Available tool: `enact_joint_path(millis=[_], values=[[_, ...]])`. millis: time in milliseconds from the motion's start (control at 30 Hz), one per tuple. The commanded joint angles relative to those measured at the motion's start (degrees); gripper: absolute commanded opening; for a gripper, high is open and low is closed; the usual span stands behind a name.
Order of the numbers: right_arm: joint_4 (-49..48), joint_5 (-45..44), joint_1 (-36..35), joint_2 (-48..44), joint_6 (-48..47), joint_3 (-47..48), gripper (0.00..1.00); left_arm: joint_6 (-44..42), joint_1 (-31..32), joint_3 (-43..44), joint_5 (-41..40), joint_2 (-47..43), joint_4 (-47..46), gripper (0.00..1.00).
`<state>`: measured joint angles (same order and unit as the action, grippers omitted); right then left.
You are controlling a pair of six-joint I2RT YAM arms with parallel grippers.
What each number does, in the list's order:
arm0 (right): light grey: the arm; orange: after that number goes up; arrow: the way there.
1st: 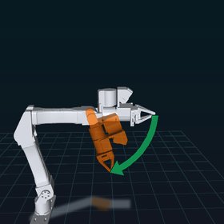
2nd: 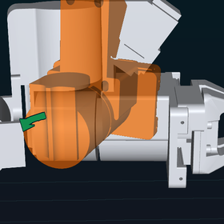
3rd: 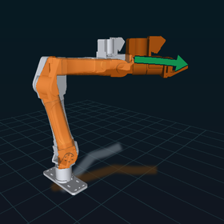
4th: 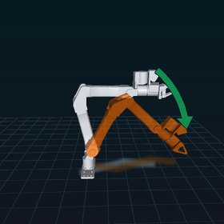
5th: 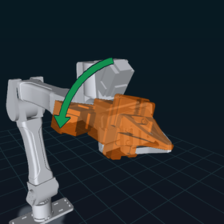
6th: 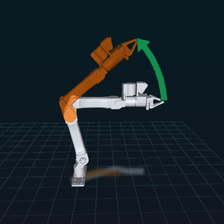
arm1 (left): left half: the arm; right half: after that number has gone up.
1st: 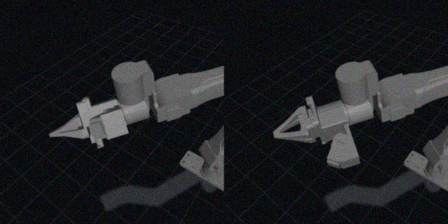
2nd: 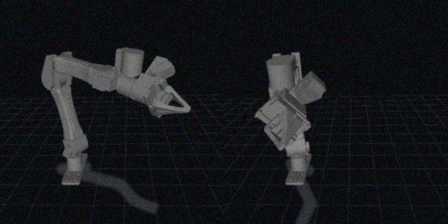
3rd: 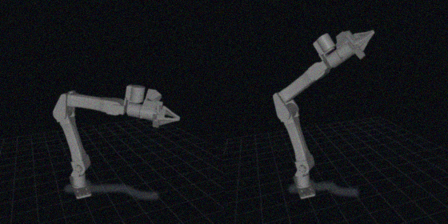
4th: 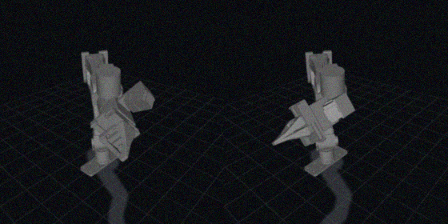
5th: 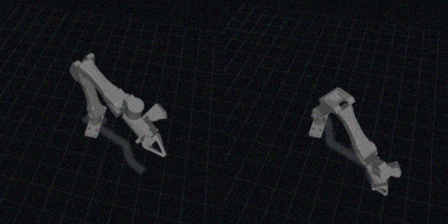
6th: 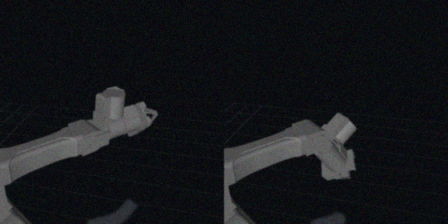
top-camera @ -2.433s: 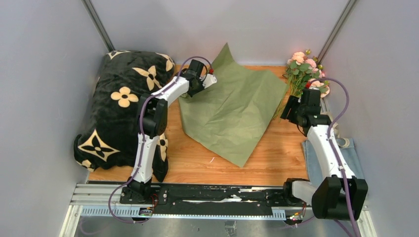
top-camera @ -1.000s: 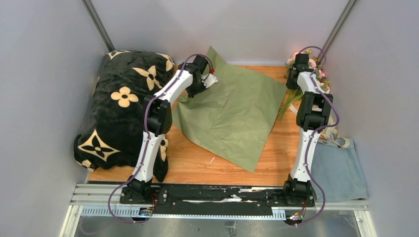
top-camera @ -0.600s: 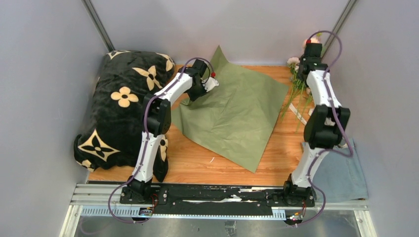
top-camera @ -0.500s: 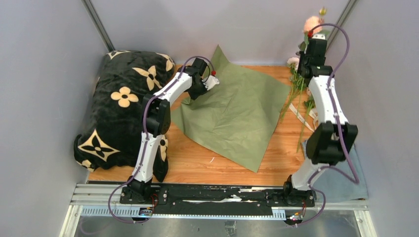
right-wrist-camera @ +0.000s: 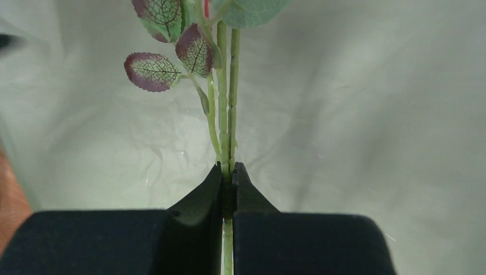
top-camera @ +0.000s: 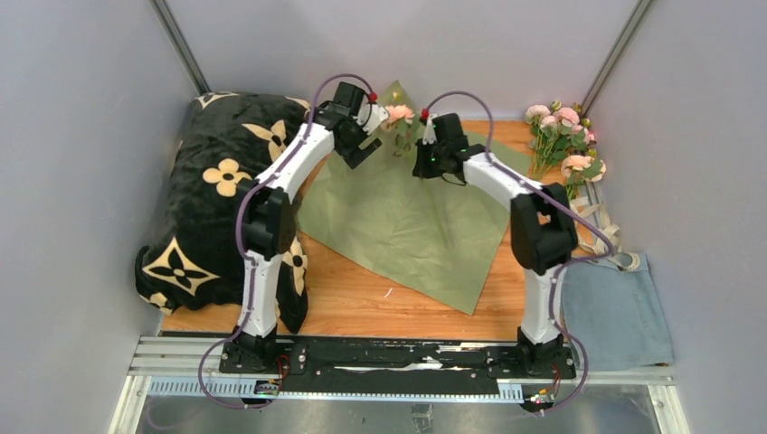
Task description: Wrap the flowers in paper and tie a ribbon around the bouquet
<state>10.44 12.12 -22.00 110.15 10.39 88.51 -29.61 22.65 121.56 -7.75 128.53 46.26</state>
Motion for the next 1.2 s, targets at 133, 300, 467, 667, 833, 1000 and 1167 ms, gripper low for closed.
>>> enact_joint_path(millis=[133, 300, 467, 667, 833, 1000, 1167], values=[[6.7, 1.8, -1.7, 16.5, 0.5, 14.9, 0.32, -0.7, -2.4, -13.3, -4.3, -14.8, -1.5, 1.00], [25.0, -3.1, -0.5, 15.4, -4.8, 25.2, 0.64, -2.3, -3.0, -19.8, -3.0, -18.1, -1.3, 1.00], [23.5, -19.3, 8.8, -1.6, -3.5, 10.2, 0.64, -2.1, -3.0, -26.6, 1.3, -20.9, -1.1, 1.00], [22.8, -18.6, 32.1, -7.3, 3.2, -5.8, 0.60, -0.9, -3.0, -31.7, 2.8, -21.8, -1.1, 1.00], [21.3, -17.7, 38.2, -3.7, 1.0, -6.7, 0.68, -1.8, -3.1, -34.1, 2.8, -22.4, -1.1, 1.00], [22.0, -18.4, 38.5, 0.8, -0.1, -5.2, 0.48, -1.4, -3.9, -34.2, 3.7, -21.8, -1.0, 0.99], [23.6, -22.0, 38.5, 4.4, 0.2, -4.8, 0.40, -0.7, -4.9, -33.2, 4.9, -21.2, -0.1, 0.98]])
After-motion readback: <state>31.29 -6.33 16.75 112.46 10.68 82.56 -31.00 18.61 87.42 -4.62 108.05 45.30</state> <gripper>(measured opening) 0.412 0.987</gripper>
